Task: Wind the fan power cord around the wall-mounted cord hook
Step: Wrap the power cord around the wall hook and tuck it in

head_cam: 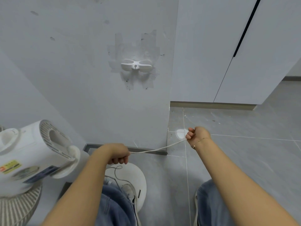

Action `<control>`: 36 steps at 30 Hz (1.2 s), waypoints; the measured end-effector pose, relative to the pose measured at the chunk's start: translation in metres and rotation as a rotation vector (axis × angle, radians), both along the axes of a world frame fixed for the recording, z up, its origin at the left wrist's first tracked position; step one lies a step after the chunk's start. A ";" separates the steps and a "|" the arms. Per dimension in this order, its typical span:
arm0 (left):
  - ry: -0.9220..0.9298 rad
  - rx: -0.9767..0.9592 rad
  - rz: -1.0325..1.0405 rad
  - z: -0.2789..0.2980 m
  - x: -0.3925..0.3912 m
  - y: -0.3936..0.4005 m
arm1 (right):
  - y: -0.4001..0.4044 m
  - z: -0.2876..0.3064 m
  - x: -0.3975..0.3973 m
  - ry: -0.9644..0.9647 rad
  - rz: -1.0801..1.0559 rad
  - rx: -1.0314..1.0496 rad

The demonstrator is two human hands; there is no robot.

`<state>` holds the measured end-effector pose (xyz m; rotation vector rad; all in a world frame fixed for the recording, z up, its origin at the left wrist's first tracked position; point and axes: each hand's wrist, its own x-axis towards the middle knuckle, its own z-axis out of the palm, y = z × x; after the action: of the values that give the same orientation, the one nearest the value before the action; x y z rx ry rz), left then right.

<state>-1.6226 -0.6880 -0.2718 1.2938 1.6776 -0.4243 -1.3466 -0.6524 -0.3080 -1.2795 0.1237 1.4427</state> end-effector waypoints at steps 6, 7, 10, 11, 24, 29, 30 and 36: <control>0.034 0.199 0.081 -0.014 0.008 0.008 | -0.018 0.031 -0.016 -0.332 0.321 0.202; 0.026 0.297 0.089 -0.015 0.011 0.012 | -0.021 0.037 -0.020 -0.421 0.375 0.244; -0.236 0.483 0.320 -0.008 0.022 0.019 | -0.032 0.047 -0.031 -0.611 0.481 0.388; -0.345 0.484 0.409 -0.003 0.027 0.018 | -0.036 0.049 -0.033 -0.667 0.512 0.429; -1.385 0.077 0.959 0.041 0.067 0.002 | -0.093 0.053 -0.034 -1.003 0.797 0.806; -1.408 0.262 0.943 0.057 0.073 -0.008 | -0.110 0.049 -0.032 -1.031 0.811 0.745; -1.418 0.301 0.920 0.064 0.074 -0.010 | -0.112 0.052 -0.031 -1.017 0.796 0.732; -1.448 0.490 0.745 0.122 0.070 -0.019 | -0.114 0.098 -0.032 -0.956 0.772 0.753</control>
<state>-1.5529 -0.7068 -0.1500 0.7506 0.8088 1.1778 -1.3786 -0.7663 -0.2101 -1.2551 -1.5367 1.1081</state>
